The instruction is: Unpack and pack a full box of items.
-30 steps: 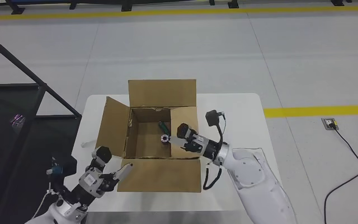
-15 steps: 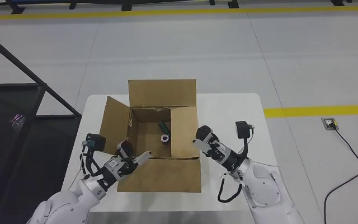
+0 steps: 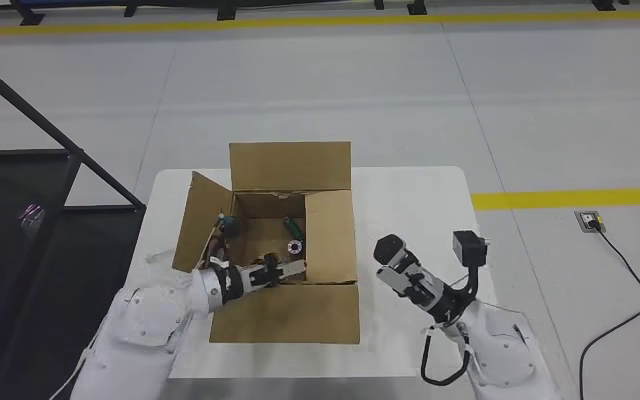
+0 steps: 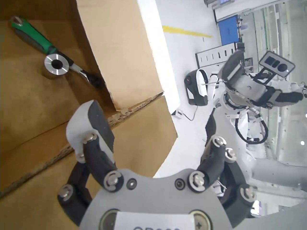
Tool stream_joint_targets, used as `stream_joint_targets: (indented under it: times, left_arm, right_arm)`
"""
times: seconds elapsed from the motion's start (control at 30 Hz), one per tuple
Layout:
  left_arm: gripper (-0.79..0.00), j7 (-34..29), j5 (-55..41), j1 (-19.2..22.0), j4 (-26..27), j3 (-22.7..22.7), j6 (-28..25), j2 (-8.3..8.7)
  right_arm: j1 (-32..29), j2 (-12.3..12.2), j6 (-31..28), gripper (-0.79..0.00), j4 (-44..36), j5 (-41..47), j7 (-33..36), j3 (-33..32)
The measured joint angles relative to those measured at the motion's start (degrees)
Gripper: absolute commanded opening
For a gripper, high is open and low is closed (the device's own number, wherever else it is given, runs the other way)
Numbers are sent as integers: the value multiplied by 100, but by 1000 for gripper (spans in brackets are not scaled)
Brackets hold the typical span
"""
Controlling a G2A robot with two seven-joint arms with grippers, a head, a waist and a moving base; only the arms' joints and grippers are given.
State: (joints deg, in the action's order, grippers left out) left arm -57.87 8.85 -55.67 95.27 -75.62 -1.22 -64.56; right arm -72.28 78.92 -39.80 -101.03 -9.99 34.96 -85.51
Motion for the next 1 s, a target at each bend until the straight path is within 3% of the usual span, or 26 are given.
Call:
stream_joint_targets:
  times: [0.17, 0.47, 0.63, 0.8, 1.0]
  left_arm:
    - [0, -16, -90, 984, -1225, 837, 164, -171]
    - [0, 606, -400, 1711, -2578, 1690, -281, -460]
    - [0, 754, -714, 1781, -2906, 1837, -778, -547]
    - [0, 681, -1136, 1700, -3128, 1645, -1267, -527]
    - [0, 688, -1441, 1395, -2856, 1276, -1560, -431]
  right_arm:
    - [-459, -89, -134, 0, -218, 116, -35, -359]
    - [-732, -191, -214, 0, -403, 198, -70, -524]
    - [-773, -234, -159, 0, -529, 177, -97, -522]
    - [-822, -268, -122, 0, -683, 52, -170, -454]
    - [-825, -304, -88, 0, -725, -27, -277, -363]
